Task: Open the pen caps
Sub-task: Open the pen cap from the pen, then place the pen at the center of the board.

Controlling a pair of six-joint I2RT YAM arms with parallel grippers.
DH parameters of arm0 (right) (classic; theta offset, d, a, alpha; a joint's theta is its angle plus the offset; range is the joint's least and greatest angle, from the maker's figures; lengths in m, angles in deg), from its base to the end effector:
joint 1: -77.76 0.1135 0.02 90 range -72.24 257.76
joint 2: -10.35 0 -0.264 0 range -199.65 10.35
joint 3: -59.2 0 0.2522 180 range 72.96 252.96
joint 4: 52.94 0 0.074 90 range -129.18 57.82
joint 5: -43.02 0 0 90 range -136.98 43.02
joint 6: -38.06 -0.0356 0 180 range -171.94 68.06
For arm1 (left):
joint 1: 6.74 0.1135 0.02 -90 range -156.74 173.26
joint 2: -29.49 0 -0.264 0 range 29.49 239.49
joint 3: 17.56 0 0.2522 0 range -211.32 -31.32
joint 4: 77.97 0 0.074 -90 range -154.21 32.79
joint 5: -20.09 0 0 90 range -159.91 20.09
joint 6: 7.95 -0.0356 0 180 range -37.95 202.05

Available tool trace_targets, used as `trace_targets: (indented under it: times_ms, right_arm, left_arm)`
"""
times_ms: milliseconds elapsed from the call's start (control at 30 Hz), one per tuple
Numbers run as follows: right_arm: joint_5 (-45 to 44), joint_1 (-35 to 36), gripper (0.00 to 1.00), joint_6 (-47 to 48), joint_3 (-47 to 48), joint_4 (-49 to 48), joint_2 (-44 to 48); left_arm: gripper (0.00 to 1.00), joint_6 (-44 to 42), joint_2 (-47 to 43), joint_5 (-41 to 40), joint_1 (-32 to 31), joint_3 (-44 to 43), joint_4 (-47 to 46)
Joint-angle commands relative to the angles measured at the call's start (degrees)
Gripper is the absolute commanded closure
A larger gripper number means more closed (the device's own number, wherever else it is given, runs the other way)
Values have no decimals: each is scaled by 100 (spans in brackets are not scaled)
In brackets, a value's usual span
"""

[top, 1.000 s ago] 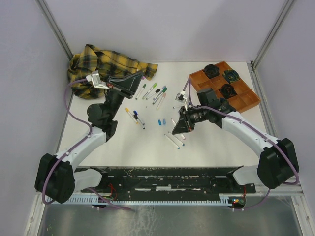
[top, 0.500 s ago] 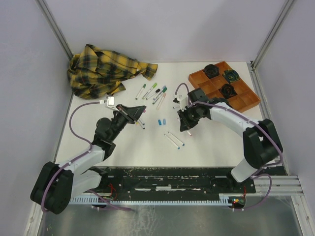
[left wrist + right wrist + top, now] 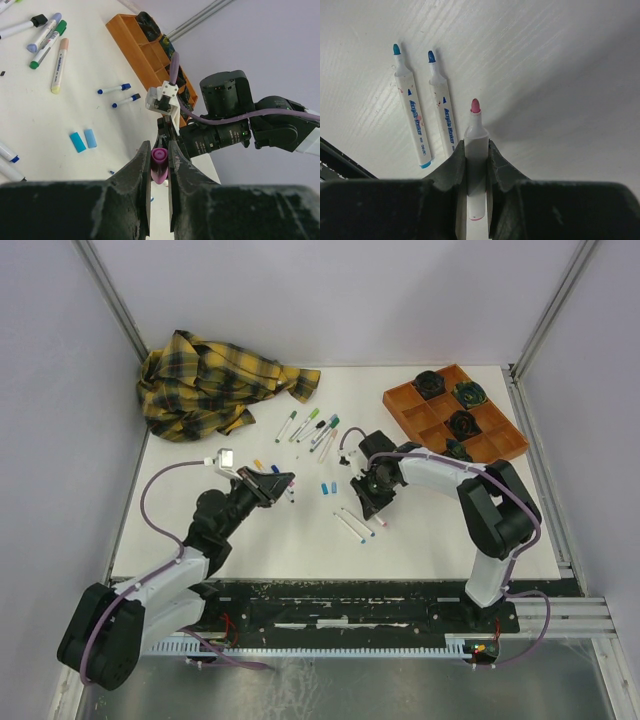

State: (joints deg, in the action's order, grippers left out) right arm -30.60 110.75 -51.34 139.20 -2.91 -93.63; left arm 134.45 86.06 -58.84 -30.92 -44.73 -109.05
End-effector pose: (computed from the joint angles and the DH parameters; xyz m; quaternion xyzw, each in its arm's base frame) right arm 0.2831 0.1957 0.1632 -0.3022 0.9326 0.1739 0.0929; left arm 0.1825 -0.0895 0.2132 -0.1019 0.6894 -0.4952 0.5188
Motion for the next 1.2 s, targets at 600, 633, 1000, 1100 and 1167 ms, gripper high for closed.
trace_targets:
  times_ms: [600,633,1000,1100,1167]
  right_arm:
    - [-239,169,75,-201,362,106,-243]
    - [-222,166,75,-201,370,116,-254]
    - [-109,164,70,-208,422,194,-281]
    - [-97,167,70,-201,449,222,-280]
    - [-60,170,69,-180,472,252,-255]
  left_arm:
    - [97,248,-388,267,15,163,-42]
    - [97,252,-392,277,13,170,-49]
    - [97,373,-284,411,-4,234,-268]
    - [97,417,-216,446,-26,243,-365]
    - [97,443,-152,457,-70,236,-441]
